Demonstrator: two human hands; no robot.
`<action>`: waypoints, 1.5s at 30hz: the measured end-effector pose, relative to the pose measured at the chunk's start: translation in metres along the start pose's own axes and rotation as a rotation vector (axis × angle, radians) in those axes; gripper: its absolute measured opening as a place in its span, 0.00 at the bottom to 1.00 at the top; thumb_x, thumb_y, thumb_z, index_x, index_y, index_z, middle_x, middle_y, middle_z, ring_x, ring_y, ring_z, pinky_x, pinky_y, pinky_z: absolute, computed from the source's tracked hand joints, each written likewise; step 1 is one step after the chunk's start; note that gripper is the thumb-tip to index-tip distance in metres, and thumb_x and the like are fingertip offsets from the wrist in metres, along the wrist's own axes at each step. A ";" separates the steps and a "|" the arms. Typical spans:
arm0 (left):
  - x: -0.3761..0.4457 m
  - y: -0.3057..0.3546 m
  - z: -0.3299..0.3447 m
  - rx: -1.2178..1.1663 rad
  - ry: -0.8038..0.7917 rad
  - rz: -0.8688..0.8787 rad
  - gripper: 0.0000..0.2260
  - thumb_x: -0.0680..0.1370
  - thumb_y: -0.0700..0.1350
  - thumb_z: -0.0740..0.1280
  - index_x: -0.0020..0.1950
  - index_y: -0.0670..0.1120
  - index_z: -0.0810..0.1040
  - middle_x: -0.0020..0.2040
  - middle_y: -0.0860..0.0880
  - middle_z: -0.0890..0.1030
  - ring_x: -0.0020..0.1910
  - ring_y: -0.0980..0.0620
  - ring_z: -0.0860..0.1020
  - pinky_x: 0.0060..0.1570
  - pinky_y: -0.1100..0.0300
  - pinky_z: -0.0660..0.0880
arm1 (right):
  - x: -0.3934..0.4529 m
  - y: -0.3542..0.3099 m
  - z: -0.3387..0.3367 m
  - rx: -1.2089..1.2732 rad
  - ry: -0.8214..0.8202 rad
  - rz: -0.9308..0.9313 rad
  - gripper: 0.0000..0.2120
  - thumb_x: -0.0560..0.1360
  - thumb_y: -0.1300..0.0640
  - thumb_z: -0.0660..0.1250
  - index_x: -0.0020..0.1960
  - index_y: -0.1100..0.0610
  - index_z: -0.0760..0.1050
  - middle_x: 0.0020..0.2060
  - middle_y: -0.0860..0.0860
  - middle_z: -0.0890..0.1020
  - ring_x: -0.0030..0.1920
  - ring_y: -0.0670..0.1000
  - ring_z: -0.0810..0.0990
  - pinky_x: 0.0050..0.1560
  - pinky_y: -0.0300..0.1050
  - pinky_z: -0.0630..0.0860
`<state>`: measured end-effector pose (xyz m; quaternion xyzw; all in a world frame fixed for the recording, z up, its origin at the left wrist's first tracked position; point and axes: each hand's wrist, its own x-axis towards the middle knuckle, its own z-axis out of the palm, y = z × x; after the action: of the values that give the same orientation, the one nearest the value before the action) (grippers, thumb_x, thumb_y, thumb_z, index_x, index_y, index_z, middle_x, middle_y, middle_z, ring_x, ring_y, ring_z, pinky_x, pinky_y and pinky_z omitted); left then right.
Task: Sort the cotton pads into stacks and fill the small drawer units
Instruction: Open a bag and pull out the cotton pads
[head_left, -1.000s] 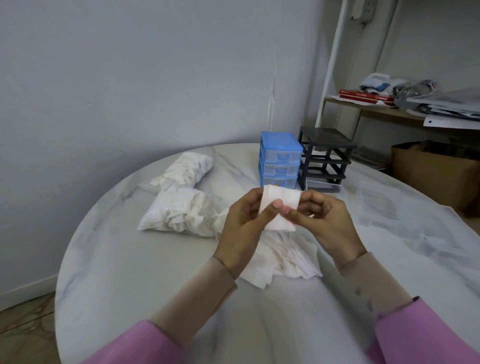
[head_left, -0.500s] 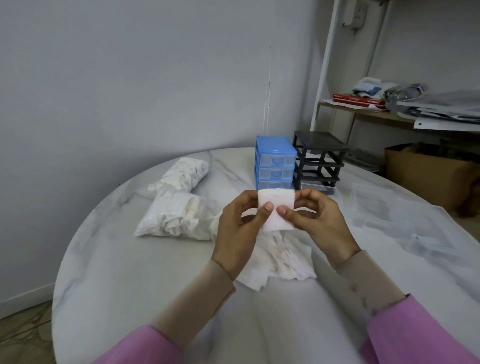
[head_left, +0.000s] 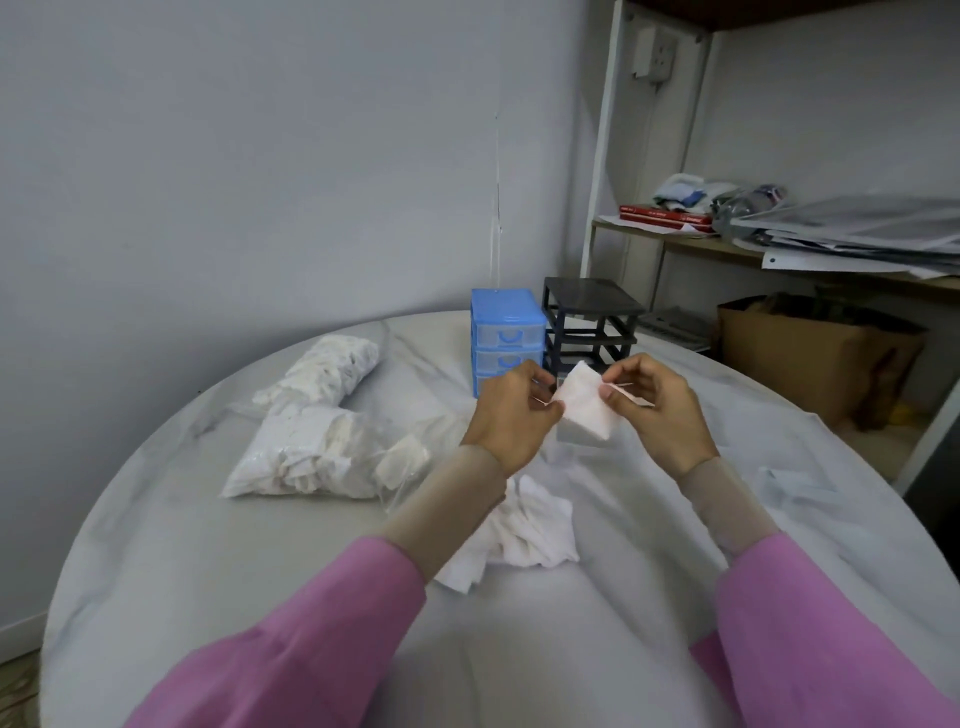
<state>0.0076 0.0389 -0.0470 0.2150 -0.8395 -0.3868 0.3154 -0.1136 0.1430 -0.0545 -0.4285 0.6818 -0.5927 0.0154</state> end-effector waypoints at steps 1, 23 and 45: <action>0.003 -0.002 0.002 0.047 -0.030 0.009 0.10 0.76 0.37 0.65 0.57 0.40 0.75 0.46 0.48 0.77 0.44 0.53 0.75 0.44 0.68 0.69 | 0.004 0.002 -0.003 -0.041 0.015 0.003 0.06 0.73 0.69 0.66 0.44 0.59 0.73 0.40 0.45 0.78 0.41 0.41 0.75 0.43 0.26 0.71; -0.028 -0.027 0.003 0.326 -0.346 0.282 0.08 0.73 0.39 0.68 0.47 0.50 0.84 0.44 0.54 0.84 0.41 0.60 0.77 0.44 0.72 0.70 | -0.001 0.003 -0.031 -0.224 -0.054 0.022 0.04 0.75 0.65 0.65 0.47 0.57 0.74 0.47 0.49 0.77 0.48 0.47 0.75 0.49 0.32 0.69; -0.032 -0.023 -0.009 0.310 -0.314 0.167 0.08 0.76 0.42 0.66 0.53 0.50 0.80 0.52 0.55 0.81 0.51 0.57 0.76 0.52 0.66 0.71 | -0.028 0.021 -0.007 -0.710 -0.404 -0.244 0.04 0.75 0.58 0.66 0.48 0.54 0.78 0.50 0.48 0.79 0.50 0.47 0.72 0.52 0.40 0.68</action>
<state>0.0396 0.0398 -0.0718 0.1281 -0.9425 -0.2545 0.1749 -0.1121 0.1640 -0.0833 -0.5924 0.7711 -0.2228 -0.0700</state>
